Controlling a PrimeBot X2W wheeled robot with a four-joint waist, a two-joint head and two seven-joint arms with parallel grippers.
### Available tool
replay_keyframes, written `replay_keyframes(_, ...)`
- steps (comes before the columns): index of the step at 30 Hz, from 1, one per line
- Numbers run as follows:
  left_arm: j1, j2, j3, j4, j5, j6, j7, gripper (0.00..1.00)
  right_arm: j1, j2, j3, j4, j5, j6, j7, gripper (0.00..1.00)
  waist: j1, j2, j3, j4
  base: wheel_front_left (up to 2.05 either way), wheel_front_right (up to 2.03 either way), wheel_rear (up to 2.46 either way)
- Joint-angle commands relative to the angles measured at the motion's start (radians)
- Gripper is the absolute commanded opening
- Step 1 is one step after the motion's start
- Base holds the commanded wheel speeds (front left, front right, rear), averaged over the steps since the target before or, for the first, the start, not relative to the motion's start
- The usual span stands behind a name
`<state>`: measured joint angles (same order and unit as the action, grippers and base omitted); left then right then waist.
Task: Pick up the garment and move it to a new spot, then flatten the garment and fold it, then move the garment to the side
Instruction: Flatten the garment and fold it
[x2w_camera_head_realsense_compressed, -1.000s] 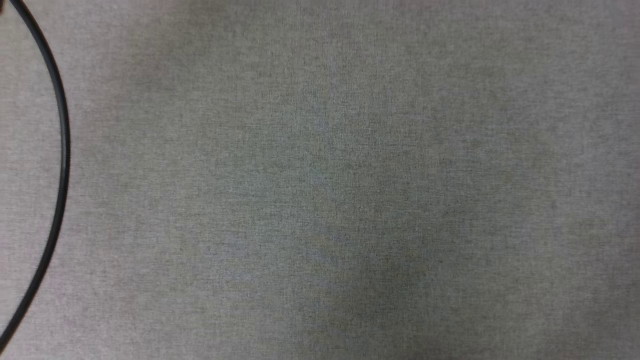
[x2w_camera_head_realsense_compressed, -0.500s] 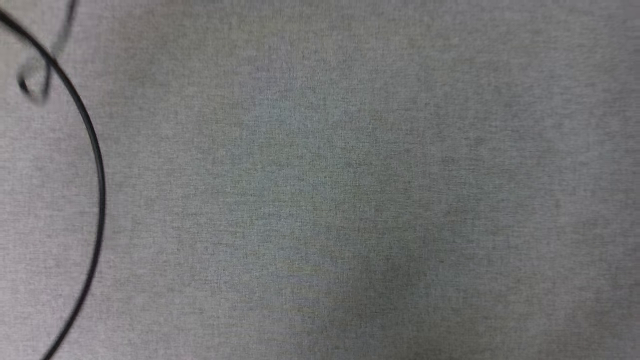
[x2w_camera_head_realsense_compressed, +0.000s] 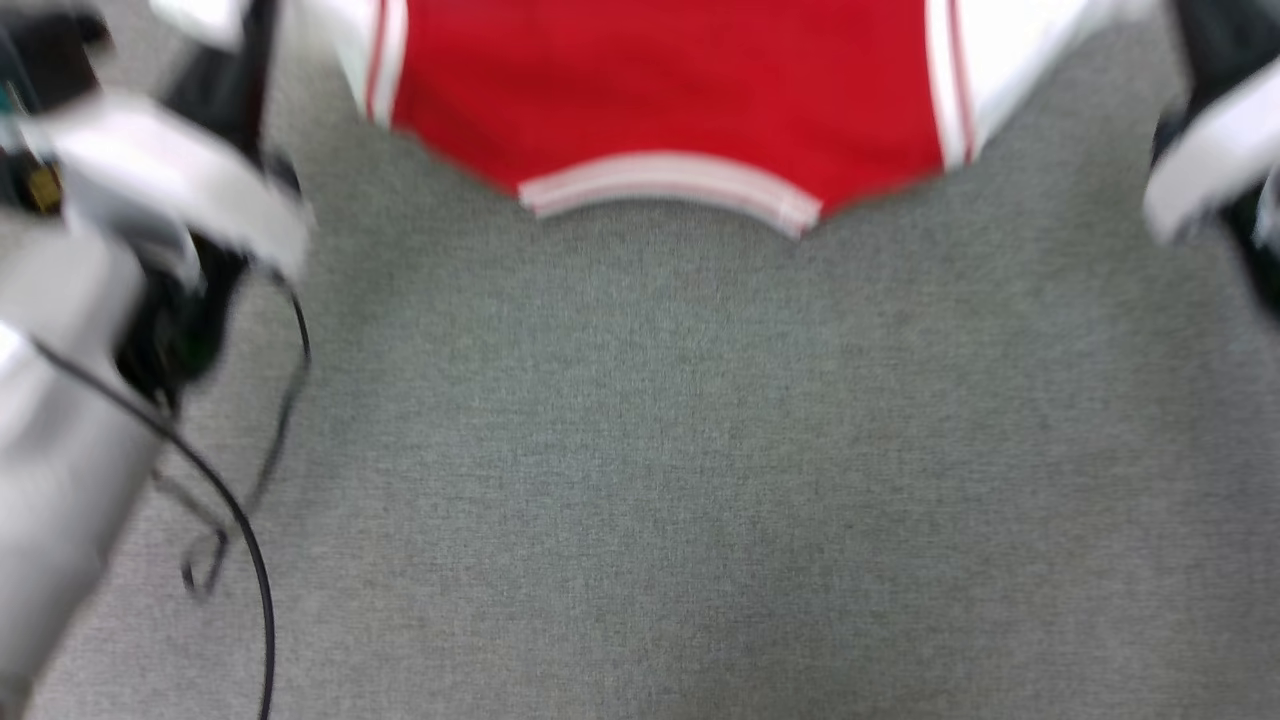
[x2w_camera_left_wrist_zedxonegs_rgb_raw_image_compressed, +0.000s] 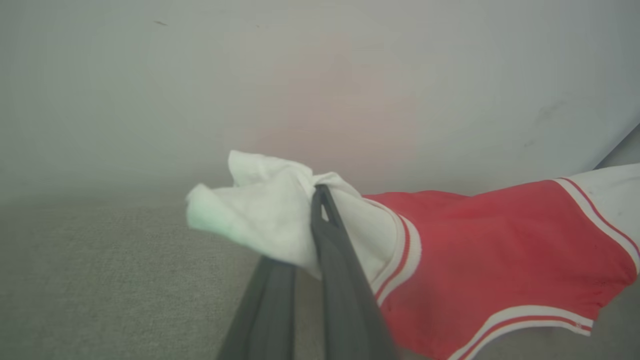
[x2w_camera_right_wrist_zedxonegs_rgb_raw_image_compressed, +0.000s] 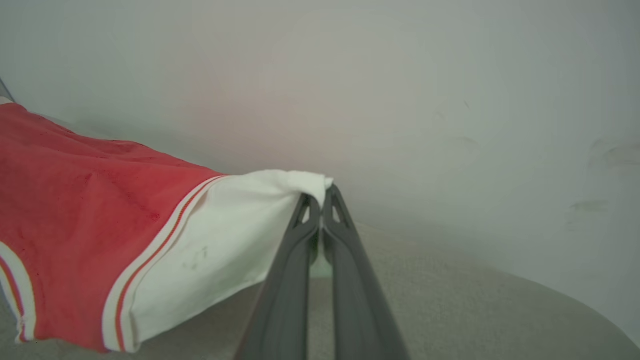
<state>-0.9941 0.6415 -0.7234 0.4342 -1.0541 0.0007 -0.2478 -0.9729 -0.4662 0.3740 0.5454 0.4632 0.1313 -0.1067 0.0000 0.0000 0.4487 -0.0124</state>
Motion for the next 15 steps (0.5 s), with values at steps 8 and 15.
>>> replay_keyframes(8, 0.355, 0.063, 0.044, -0.176, -0.054, 0.102, -0.017, 0.0, 0.343, -0.021, -0.039, -0.118, 0.017, -0.001, 0.037, 0.0, 0.0, 0.0, -0.139, -0.012, 0.0, 0.0, 0.0)
replay_keyframes(15, 0.619, 0.093, 0.074, -0.268, -0.08, 0.155, -0.019, 0.0, 0.597, -0.019, -0.115, -0.228, 0.02, -0.001, 0.108, 0.0, 0.0, 0.0, -0.237, -0.02, 0.0, 0.0, 0.0)
